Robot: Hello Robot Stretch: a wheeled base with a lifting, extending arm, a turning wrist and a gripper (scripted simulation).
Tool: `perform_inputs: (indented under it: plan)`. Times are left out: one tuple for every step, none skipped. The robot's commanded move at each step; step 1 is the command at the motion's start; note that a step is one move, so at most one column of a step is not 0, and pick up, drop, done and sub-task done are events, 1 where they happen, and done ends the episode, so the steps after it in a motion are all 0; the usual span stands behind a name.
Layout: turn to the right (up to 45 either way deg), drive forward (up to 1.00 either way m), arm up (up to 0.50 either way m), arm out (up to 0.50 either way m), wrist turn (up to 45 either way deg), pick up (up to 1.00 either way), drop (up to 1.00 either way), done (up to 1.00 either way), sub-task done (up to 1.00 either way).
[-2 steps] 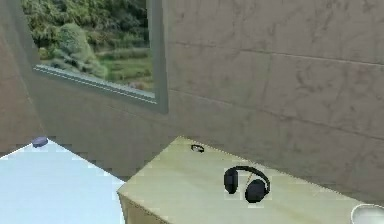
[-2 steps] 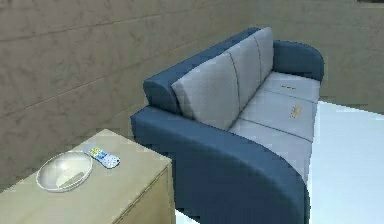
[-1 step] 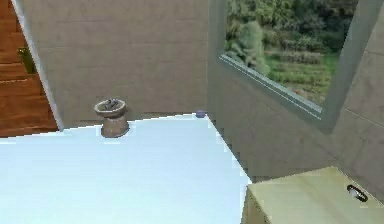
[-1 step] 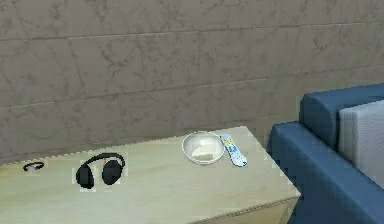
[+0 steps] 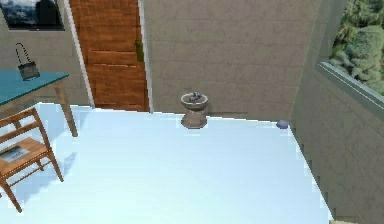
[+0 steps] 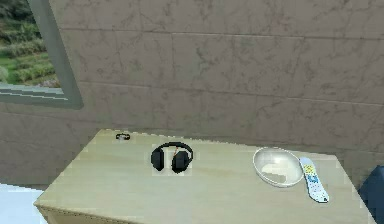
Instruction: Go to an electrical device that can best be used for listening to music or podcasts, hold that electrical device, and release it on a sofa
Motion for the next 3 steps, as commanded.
perform_inputs:
  plan:
    - [0.0, 0.00, 0.50, 0.00, 0.0, 0.00, 0.00, 0.00, 0.00]
    - [0.0, 0.00, 0.38, 0.00, 0.0, 0.00, 0.00, 0.00, 0.00]
    - [0.0, 0.00, 0.00, 0.28, 0.0, 0.00, 0.00, 0.00, 0.00]
